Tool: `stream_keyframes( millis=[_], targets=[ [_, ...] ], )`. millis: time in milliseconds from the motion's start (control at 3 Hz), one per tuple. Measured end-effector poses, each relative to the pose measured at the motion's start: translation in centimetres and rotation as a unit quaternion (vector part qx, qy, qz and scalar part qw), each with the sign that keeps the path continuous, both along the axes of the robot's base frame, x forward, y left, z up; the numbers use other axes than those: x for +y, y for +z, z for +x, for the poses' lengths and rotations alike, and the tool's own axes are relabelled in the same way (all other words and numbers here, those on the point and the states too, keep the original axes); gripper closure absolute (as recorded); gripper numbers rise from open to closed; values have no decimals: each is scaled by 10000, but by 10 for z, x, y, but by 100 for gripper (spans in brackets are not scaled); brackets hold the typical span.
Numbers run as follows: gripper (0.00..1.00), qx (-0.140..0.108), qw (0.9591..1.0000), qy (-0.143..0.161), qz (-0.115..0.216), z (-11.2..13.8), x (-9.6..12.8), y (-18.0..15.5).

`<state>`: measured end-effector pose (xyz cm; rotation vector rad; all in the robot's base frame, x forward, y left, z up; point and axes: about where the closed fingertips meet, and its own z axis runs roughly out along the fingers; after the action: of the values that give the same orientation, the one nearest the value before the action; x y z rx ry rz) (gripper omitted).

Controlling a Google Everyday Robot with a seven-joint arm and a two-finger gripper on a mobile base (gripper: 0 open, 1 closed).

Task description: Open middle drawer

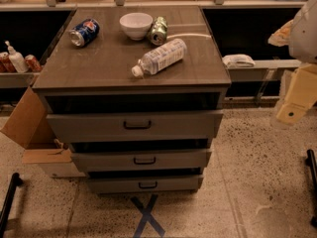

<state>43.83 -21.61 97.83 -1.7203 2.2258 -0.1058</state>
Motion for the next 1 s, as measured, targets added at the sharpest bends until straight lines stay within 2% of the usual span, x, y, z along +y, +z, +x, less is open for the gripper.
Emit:
stream_keyframes(
  millis=[333, 667, 1000],
  targets=[
    [0, 0, 10000, 0, 0, 0, 0, 0],
    [0, -10, 9995, 245, 219, -2, 5, -22],
    [0, 187, 9951, 682, 684, -4, 19, -74]
  ],
)
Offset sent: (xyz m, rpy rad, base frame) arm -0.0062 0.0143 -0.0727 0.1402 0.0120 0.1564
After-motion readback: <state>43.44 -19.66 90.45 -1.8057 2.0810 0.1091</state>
